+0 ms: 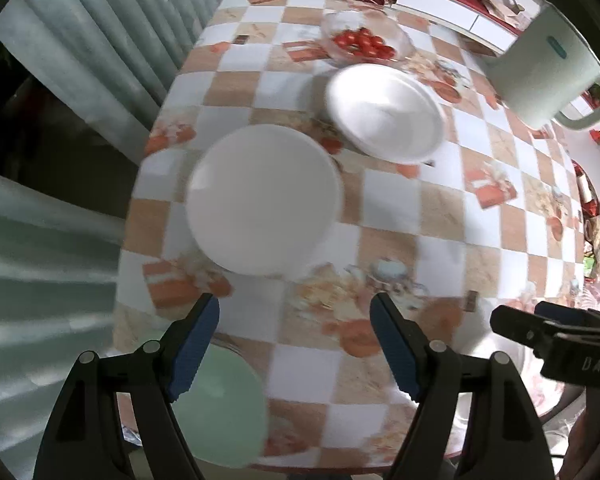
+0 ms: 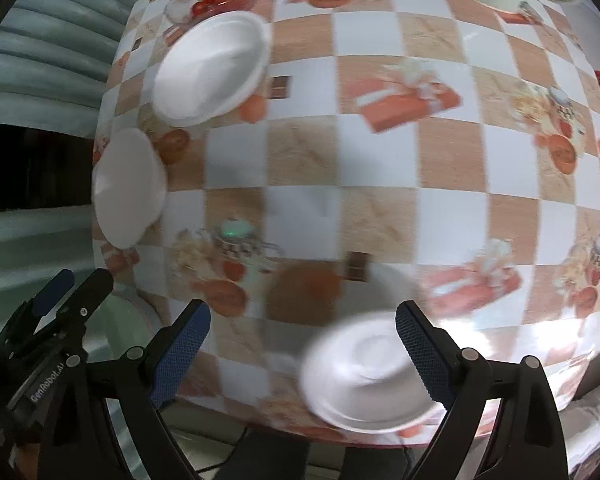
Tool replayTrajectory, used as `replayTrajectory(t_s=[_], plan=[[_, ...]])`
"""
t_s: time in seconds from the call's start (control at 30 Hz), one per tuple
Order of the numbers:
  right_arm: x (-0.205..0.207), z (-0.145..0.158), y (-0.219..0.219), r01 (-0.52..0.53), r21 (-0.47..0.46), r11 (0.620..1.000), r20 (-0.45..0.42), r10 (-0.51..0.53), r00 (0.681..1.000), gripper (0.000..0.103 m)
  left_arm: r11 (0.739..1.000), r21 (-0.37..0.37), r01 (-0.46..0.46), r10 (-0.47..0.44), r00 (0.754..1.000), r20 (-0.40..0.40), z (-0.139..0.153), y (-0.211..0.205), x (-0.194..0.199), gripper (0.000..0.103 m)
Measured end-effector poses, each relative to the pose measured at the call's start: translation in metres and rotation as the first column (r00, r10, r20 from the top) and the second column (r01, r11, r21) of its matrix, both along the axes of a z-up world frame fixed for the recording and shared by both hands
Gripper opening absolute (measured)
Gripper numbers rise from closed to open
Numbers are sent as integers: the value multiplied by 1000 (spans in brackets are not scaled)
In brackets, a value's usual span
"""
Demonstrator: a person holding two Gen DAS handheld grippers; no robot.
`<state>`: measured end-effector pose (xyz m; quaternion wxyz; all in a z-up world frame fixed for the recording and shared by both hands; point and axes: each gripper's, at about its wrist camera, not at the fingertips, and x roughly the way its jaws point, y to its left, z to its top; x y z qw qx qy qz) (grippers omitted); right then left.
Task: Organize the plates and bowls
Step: 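Move both grippers to the next white foam bowl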
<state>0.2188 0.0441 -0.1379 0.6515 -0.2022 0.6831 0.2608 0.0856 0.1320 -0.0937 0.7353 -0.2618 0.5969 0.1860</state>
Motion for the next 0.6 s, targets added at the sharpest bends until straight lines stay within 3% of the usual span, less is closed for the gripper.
replayTrajectory(t_s=[0.2, 0.6], plan=[[-12, -11, 47, 20, -11, 1000, 25, -20, 999, 95, 999, 37, 3, -2, 1000, -18, -18, 45, 1, 81], [-13, -52, 118, 14, -38, 999, 54, -12, 998, 95, 999, 12, 32, -31, 996, -85, -78, 97, 20, 81]])
